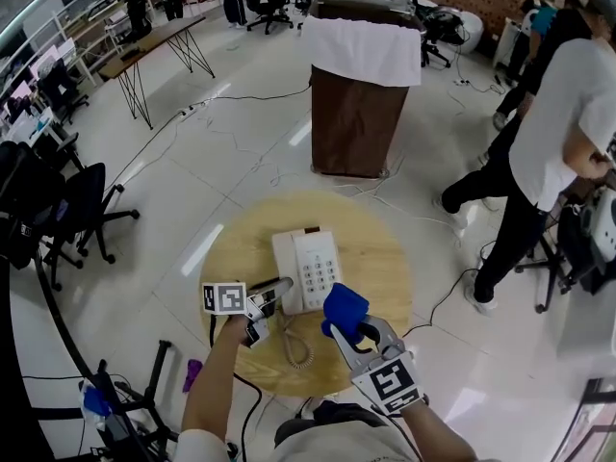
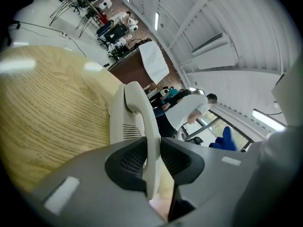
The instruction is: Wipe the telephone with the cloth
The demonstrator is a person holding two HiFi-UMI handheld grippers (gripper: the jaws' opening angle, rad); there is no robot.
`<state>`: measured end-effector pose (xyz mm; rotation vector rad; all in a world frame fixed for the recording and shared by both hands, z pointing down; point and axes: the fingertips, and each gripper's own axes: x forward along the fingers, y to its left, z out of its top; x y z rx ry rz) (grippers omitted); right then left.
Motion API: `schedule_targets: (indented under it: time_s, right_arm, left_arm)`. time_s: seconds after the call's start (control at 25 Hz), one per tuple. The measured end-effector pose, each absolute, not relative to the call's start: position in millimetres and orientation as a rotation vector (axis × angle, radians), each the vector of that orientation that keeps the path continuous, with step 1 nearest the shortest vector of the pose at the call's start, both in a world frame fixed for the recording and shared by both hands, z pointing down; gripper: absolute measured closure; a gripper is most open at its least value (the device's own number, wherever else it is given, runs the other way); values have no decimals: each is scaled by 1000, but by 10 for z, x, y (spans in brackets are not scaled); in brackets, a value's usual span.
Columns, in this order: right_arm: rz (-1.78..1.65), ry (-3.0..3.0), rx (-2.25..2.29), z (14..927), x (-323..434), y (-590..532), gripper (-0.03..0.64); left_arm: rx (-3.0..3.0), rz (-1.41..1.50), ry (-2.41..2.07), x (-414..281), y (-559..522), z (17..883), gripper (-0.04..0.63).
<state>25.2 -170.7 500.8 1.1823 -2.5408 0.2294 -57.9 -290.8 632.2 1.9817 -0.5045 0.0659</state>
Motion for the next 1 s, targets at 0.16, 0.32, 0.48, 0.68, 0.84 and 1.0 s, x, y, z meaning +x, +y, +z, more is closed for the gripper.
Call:
schedule_targets:
  time_s: [0.16, 0.32, 0.48, 0.68, 0.84, 1.0]
  right_arm:
    - [211, -2559, 1183, 4946, 208, -1702, 554]
    - [193, -2578, 1183, 4877, 157, -1688, 554]
    - [166, -2599, 1180, 4798, 87, -1666, 554]
    - [133, -2618, 1188, 4681, 18, -1618, 554]
    - [110, -2635, 1194, 4588, -50, -1547, 554]
    - [92, -2658, 1199, 4495, -123, -1467, 554]
  left_arm:
    - [1994, 13, -518, -578, -2868, 6179, 512]
    - [2017, -64, -513, -534, -2811, 5946, 512]
    - [2047, -129, -503, -500, -2715, 5691, 512]
    - [2086, -197, -509, -489, -2573, 5336, 512]
    - [2147, -249, -532, -515, -2498, 5041, 512]
    - [2172, -283, -534, -499, -2397, 4834, 512]
